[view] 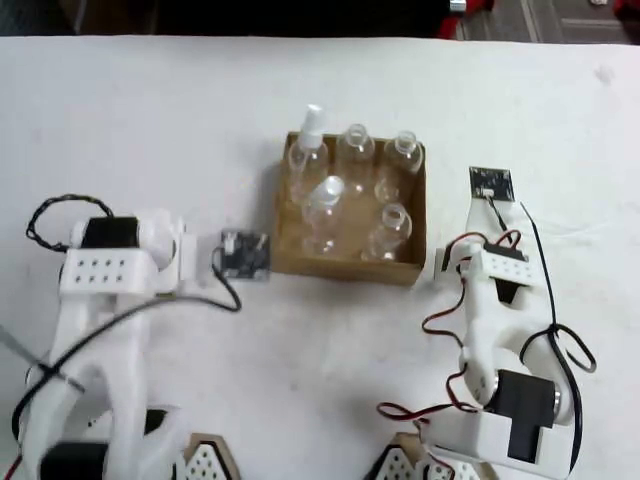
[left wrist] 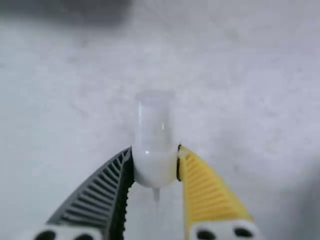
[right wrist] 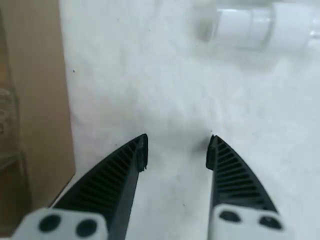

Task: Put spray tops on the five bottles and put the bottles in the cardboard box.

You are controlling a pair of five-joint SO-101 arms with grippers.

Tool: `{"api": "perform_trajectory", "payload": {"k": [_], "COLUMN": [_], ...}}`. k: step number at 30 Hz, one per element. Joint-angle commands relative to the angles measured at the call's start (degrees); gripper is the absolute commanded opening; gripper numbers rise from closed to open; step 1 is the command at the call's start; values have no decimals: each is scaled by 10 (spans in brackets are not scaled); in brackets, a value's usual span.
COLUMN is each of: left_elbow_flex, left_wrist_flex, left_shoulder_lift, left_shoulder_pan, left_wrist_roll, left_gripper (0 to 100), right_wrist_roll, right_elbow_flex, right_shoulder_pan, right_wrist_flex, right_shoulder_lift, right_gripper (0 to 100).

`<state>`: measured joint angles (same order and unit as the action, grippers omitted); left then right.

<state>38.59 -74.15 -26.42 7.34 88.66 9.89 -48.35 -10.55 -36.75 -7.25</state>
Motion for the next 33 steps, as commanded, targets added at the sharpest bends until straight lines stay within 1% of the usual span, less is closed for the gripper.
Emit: {"api": "perform_trajectory", "payload": {"k": [1, 3, 8, 10, 12, 14, 16, 18, 20, 22, 24, 26, 29, 31, 33], "left_elbow_flex": [-78, -86, -88, -89, -90, -90, -90, -90, -90, -90, -90, -89, -84, -84, -86], "left_wrist_flex": [-25, -25, -25, -25, -25, -2, 41, 107, 153, 175, 181, 183, 205, 210, 227], "left_shoulder_lift": [-120, -162, -261, -292, -320, -346, -368, -391, -416, -438, -450, -444, -430, -429, -429], "left_shoulder_pan": [-53, -72, -133, -159, -186, -213, -227, -225, -218, -218, -221, -227, -253, -256, -258], "left_wrist_roll": [-167, -212, -295, -342, -406, -488, -576, -658, -716, -750, -762, -745, -711, -717, -735], "left_gripper": [27, 27, 27, 27, 27, 27, 32, 33, 73, 138, 154, 127, 13, 40, 24], "right_wrist_roll": [6, 6, 6, 6, 6, 6, 6, 6, 6, 6, 6, 6, 6, 6, 6], "right_elbow_flex": [25, 25, 24, 24, 24, 24, 24, 23, 22, 22, 22, 22, 22, 22, 22], "right_shoulder_pan": [5, 5, 5, 5, 5, 6, 6, 6, 6, 4, 4, 4, 5, 5, 4], "right_wrist_flex": [9, 9, 9, 9, 9, 9, 9, 9, 9, 9, 9, 9, 9, 9, 9], "right_shoulder_lift": [-2, -2, -2, -2, -2, -2, -2, -2, -2, -2, -2, -2, -2, -2, -2], "right_gripper": [173, 173, 173, 173, 173, 173, 173, 173, 173, 173, 173, 173, 173, 173, 173]}}
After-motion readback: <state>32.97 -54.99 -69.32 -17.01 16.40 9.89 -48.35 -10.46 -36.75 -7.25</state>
